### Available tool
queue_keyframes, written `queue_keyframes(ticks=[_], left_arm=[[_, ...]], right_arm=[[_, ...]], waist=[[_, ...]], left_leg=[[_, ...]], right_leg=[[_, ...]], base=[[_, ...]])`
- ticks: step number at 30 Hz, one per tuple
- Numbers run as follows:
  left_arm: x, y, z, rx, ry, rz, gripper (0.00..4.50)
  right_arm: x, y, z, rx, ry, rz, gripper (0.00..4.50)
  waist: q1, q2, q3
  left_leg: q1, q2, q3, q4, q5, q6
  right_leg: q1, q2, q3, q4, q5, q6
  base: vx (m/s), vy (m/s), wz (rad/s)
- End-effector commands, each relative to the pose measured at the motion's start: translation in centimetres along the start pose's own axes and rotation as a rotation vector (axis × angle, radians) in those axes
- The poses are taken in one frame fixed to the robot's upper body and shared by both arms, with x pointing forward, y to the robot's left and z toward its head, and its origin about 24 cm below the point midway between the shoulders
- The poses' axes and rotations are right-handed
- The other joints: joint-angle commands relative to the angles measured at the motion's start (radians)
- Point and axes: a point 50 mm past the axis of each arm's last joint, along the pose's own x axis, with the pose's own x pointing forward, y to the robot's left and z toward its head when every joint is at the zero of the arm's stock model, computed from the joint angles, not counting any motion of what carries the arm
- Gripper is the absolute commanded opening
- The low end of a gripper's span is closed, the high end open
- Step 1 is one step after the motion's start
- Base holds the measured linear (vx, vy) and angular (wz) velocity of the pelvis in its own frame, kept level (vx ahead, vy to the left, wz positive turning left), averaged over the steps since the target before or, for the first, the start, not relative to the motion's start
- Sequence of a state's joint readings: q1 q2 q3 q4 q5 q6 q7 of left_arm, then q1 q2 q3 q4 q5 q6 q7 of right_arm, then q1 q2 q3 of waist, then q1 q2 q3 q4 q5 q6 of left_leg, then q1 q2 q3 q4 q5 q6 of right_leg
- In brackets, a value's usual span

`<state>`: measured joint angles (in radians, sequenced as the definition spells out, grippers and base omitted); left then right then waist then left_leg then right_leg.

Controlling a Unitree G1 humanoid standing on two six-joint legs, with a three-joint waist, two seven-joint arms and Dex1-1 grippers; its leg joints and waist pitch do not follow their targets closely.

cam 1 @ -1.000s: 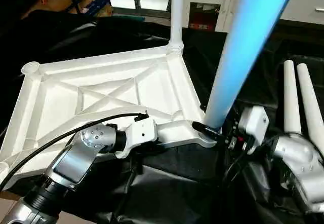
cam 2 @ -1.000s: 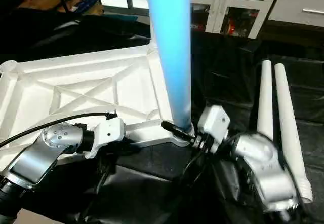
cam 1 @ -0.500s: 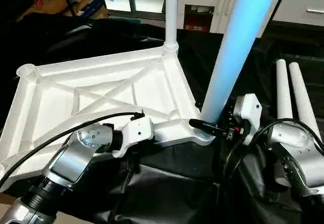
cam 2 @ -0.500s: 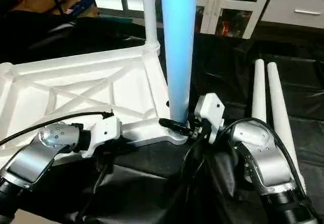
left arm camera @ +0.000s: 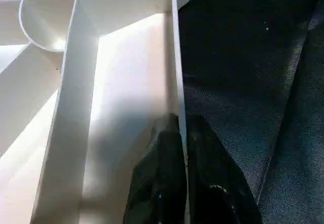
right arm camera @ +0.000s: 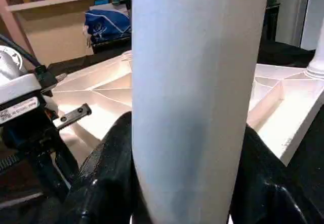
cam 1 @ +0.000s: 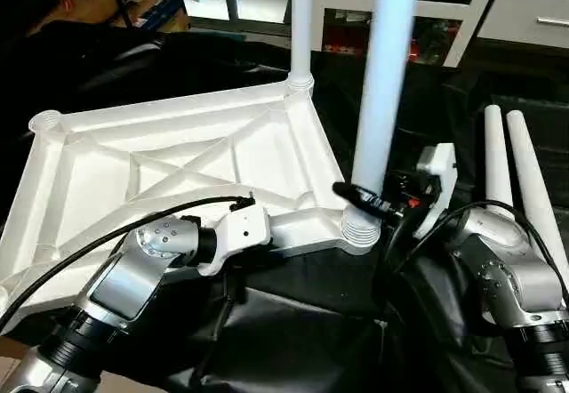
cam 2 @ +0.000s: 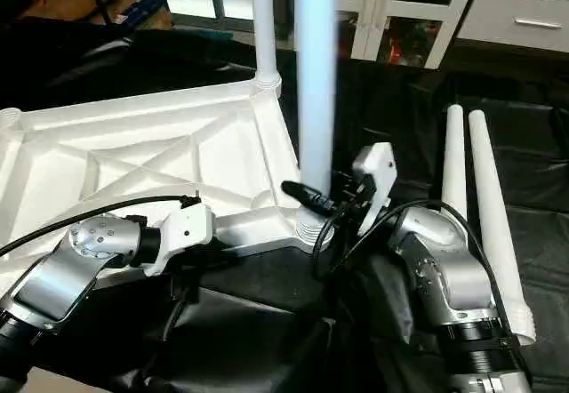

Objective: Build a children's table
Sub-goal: Insert table leg to table base

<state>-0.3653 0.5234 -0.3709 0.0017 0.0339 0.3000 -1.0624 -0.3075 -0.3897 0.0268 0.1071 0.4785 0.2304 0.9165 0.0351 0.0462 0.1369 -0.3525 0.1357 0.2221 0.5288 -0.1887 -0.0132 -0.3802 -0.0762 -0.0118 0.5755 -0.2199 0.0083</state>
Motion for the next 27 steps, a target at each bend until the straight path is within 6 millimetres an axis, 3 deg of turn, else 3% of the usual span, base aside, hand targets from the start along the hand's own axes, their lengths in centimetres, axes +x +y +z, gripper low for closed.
queue_keyframes(ticks=[1, 9, 15, 18, 20, 21, 24, 25, 27], left_arm=[[0.6, -0.7, -1.3, -0.051, 0.038, -0.007, 0.00], [0.5, -0.7, -1.4, -0.054, 0.040, -0.003, 0.00], [0.6, -0.6, -1.3, -0.053, 0.037, -0.002, 0.00], [0.6, -0.6, -1.3, -0.050, 0.034, -0.002, 0.00], [0.6, -0.6, -1.1, -0.047, 0.025, 0.000, 0.00], [0.6, -0.6, -1.1, -0.047, 0.024, 0.000, 0.00], [0.7, -0.8, -1.1, -0.046, 0.022, -0.004, 0.00], [0.7, -0.8, -1.1, -0.046, 0.022, -0.006, 0.00], [0.7, -0.9, -1.1, -0.047, 0.021, -0.010, 0.00]], right_arm=[[-2.1, -0.2, -5.4, 0.186, 0.198, -0.119, 1.80], [-3.5, 0.1, -5.7, 0.226, 0.143, -0.201, 1.80], [-4.3, 0.4, -4.5, 0.281, -0.014, -0.279, 1.80], [-4.3, 0.1, -2.6, 0.299, -0.144, -0.305, 1.80], [-4.2, -0.4, 0.7, 0.333, -0.318, -0.293, 1.80], [-4.2, -0.4, 0.9, 0.336, -0.328, -0.291, 1.80], [-4.2, -0.5, 5.2, 0.412, -0.525, -0.197, 1.80], [-4.3, -0.4, 6.3, 0.438, -0.576, -0.156, 1.80], [-4.4, 0.1, 8.3, 0.483, -0.673, -0.071, 1.80]], waist=[[0.003, -0.010, -0.017], [0.010, -0.006, -0.017], [0.015, -0.006, -0.019], [0.019, -0.005, -0.019], [0.020, -0.003, -0.024], [0.020, -0.005, -0.021], [0.020, 0.000, -0.028], [0.022, 0.005, -0.031], [0.023, 0.004, -0.031]], left_leg=[[0.009, 0.105, -0.058, -0.072, -0.276, 0.047], [0.008, 0.105, -0.056, -0.073, -0.259, 0.053], [0.007, 0.104, -0.056, -0.072, -0.249, 0.057], [0.006, 0.104, -0.055, -0.070, -0.213, 0.071], [0.006, 0.102, -0.053, -0.064, -0.162, 0.086], [0.004, 0.101, -0.052, -0.063, -0.144, 0.094], [-0.005, 0.094, -0.050, -0.048, -0.031, 0.138], [-0.005, 0.094, -0.048, -0.043, 0.004, 0.160], [-0.006, 0.091, -0.047, -0.036, 0.050, 0.194]], right_leg=[[0.002, -0.084, 0.051, -0.082, -0.295, -0.237], [0.001, -0.083, 0.051, -0.080, -0.248, -0.240], [0.002, -0.083, 0.050, -0.080, -0.232, -0.233], [0.002, -0.081, 0.050, -0.077, -0.191, -0.235], [0.004, -0.080, 0.048, -0.070, -0.138, -0.244], [0.004, -0.079, 0.048, -0.070, -0.117, -0.245], [0.011, -0.077, 0.044, -0.050, 0.016, -0.260], [0.008, -0.075, 0.042, -0.043, 0.076, -0.263], [0.008, -0.071, 0.040, -0.036, 0.154, -0.257]], base=[[0.000, 0.000, 0.00], [0.000, 0.000, 0.00], [0.000, 0.000, 0.00], [0.000, 0.000, 0.00], [0.000, 0.000, 0.00], [0.000, 0.000, 0.00], [0.000, 0.000, 0.00], [0.000, 0.000, 0.00], [0.000, 0.000, 0.00]])
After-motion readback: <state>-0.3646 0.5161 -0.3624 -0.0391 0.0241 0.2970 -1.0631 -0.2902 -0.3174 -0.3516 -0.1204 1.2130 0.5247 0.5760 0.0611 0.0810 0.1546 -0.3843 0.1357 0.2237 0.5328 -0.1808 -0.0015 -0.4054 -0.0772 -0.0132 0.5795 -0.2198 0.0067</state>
